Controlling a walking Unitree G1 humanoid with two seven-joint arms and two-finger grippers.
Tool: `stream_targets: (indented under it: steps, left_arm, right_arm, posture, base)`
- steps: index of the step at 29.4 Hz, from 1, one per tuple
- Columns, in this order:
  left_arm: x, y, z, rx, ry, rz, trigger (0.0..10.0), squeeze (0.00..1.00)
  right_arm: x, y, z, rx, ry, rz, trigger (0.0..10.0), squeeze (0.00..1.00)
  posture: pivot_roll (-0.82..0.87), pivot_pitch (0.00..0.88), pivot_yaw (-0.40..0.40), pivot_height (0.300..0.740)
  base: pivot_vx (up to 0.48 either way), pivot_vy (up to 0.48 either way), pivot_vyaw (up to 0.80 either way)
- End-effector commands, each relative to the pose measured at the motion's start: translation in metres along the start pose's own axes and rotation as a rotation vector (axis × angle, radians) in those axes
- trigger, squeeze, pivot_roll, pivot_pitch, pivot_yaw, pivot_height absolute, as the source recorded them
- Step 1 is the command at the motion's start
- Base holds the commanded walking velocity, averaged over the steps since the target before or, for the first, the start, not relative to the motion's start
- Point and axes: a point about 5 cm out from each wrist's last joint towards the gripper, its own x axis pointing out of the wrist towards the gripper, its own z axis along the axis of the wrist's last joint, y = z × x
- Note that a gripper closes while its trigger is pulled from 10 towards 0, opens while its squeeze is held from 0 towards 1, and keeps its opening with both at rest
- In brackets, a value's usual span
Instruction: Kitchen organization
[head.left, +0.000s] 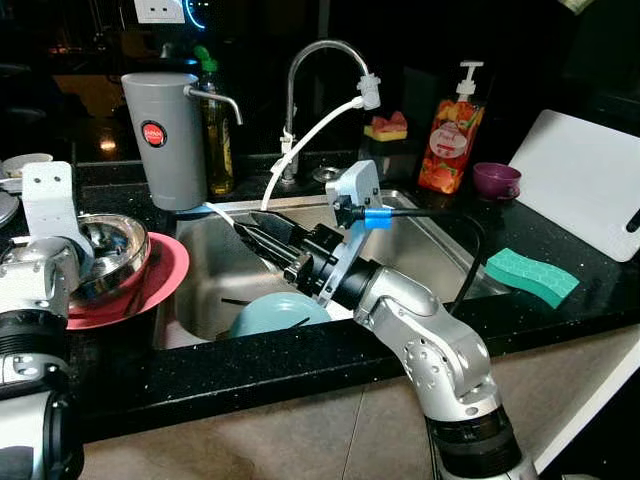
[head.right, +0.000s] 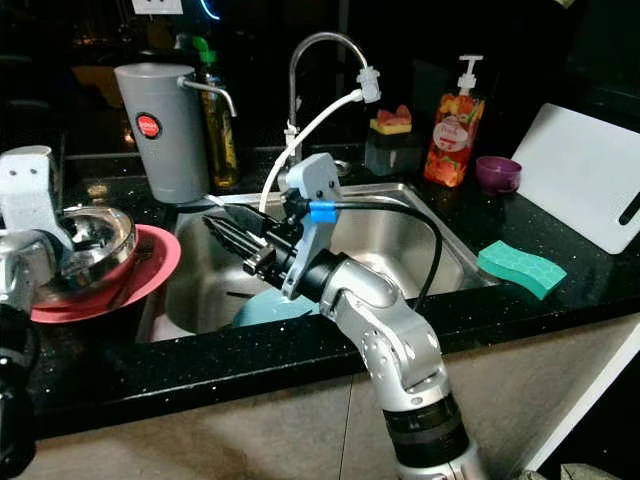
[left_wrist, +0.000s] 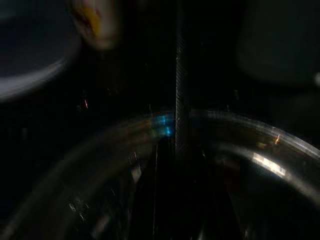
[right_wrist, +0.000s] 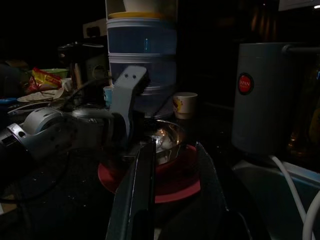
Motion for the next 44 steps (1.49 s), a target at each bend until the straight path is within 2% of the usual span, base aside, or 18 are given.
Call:
stream_targets:
  steps: [1, 3, 5, 6, 7, 8, 10, 12, 15, 19, 20, 21, 22, 29, 30, 35, 39, 44]
  left_arm:
    - [-0.007, -0.012, 0.028, 0.034, -0.164, -0.080, 10.0, 0.00]
    - [-0.010, -0.019, 0.032, 0.039, -0.198, -0.124, 10.0, 0.00]
    - [-0.019, -0.045, 0.036, 0.049, -0.242, -0.286, 10.0, 0.00]
    - [-0.019, -0.045, 0.036, 0.049, -0.242, -0.286, 10.0, 0.00]
    - [-0.031, -0.075, 0.039, 0.043, -0.284, -0.432, 10.0, 0.00]
    - [-0.031, -0.075, 0.039, 0.043, -0.284, -0.432, 10.0, 0.00]
    - [-0.046, -0.110, 0.038, 0.026, -0.296, -0.568, 10.0, 0.00]
    - [-0.046, -0.110, 0.038, 0.026, -0.296, -0.568, 10.0, 0.00]
    - [-0.058, -0.145, 0.018, 0.017, -0.209, -0.659, 10.0, 0.00]
    - [-0.062, -0.159, -0.006, 0.026, -0.137, -0.666, 10.0, 0.00]
    - [-0.063, -0.162, -0.017, 0.036, -0.127, -0.655, 10.0, 0.13]
    - [-0.063, -0.162, -0.017, 0.036, -0.127, -0.655, 10.0, 0.13]
    - [-0.067, -0.163, -0.025, 0.029, -0.132, -0.663, 10.0, 1.00]
    - [-0.081, -0.162, -0.029, 0.005, -0.222, -0.706, 10.0, 1.00]
    - [-0.086, -0.164, -0.029, -0.002, -0.235, -0.738, 10.0, 0.02]
    - [-0.103, -0.171, -0.024, 0.002, -0.289, -0.821, 10.0, 0.00]
    - [-0.121, -0.179, -0.025, 0.096, -0.315, -0.879, 10.0, 0.00]
    - [-0.143, -0.187, -0.039, 0.116, -0.258, -0.918, 10.0, 0.00]
  right_arm:
    - [-0.001, -0.005, 0.001, -0.016, -0.001, -0.028, 10.0, 0.00]
    - [-0.002, -0.006, 0.001, -0.020, 0.002, -0.037, 10.0, 0.00]
    - [-0.005, -0.013, -0.001, -0.038, 0.012, -0.090, 10.0, 0.00]
    - [-0.005, -0.013, -0.001, -0.038, 0.012, -0.090, 10.0, 0.00]
    - [-0.009, -0.021, -0.002, -0.055, 0.024, -0.161, 10.0, 0.00]
    - [-0.009, -0.021, -0.002, -0.055, 0.024, -0.161, 10.0, 0.00]
    - [-0.015, -0.029, -0.003, -0.083, 0.036, -0.240, 10.0, 0.00]
    - [-0.015, -0.029, -0.003, -0.083, 0.036, -0.240, 10.0, 0.00]
    - [-0.024, -0.039, -0.003, -0.115, 0.035, -0.361, 10.0, 0.00]
    - [-0.036, -0.055, 0.000, -0.170, 0.013, -0.537, 10.0, 0.00]
    - [-0.044, -0.062, 0.003, -0.195, -0.008, -0.630, 10.0, 0.00]
    - [-0.044, -0.062, 0.003, -0.195, -0.008, -0.630, 10.0, 0.00]
    - [-0.052, -0.067, 0.006, -0.230, -0.028, -0.706, 10.0, 0.00]
    - [-0.068, -0.070, 0.010, -0.300, -0.058, -0.822, 10.0, 0.00]
    - [-0.071, -0.071, 0.009, -0.318, -0.051, -0.847, 10.0, 0.00]
    - [-0.084, -0.076, 0.003, -0.333, -0.029, -0.933, 10.0, 0.00]
    - [-0.093, -0.076, -0.004, -0.339, -0.010, -0.990, 10.0, 0.00]
    - [-0.099, -0.072, -0.011, -0.340, 0.003, -1.015, 10.0, 0.00]
  posture:
    - [0.08, 0.088, -0.046, 0.740]
    - [0.08, 0.088, -0.046, 0.740]
    - [0.08, 0.088, -0.046, 0.740]
    - [0.08, 0.088, -0.046, 0.740]
    - [0.08, 0.088, -0.046, 0.740]
    - [0.08, 0.088, -0.046, 0.740]
    - [0.05, 0.091, -0.035, 0.740]
    - [0.05, 0.091, -0.035, 0.740]
    - [0.05, 0.093, -0.030, 0.740]
    - [0.05, 0.094, -0.034, 0.740]
    - [0.05, 0.094, -0.034, 0.740]
    - [0.05, 0.094, -0.034, 0.740]
    - [0.05, 0.096, -0.035, 0.740]
    - [0.05, 0.101, -0.038, 0.740]
    - [0.05, 0.101, -0.039, 0.740]
    - [0.04, 0.106, -0.034, 0.740]
    - [0.04, 0.111, -0.022, 0.740]
    - [0.04, 0.118, -0.020, 0.740]
  base:
    - [0.000, 0.000, 0.00]
    - [0.000, 0.000, 0.00]
    - [0.000, 0.000, 0.00]
    - [0.000, 0.000, 0.00]
    - [0.000, 0.000, 0.00]
    - [0.000, 0.000, 0.00]
    - [0.000, 0.000, 0.00]
    - [0.000, 0.000, 0.00]
    - [0.000, 0.000, 0.00]
    - [0.000, 0.000, 0.00]
    - [0.000, 0.000, 0.00]
    - [0.000, 0.000, 0.00]
    - [0.000, 0.000, 0.00]
    - [0.000, 0.000, 0.00]
    - [0.000, 0.000, 0.00]
    - [0.000, 0.000, 0.00]
    - [0.000, 0.000, 0.00]
    - [0.000, 0.000, 0.00]
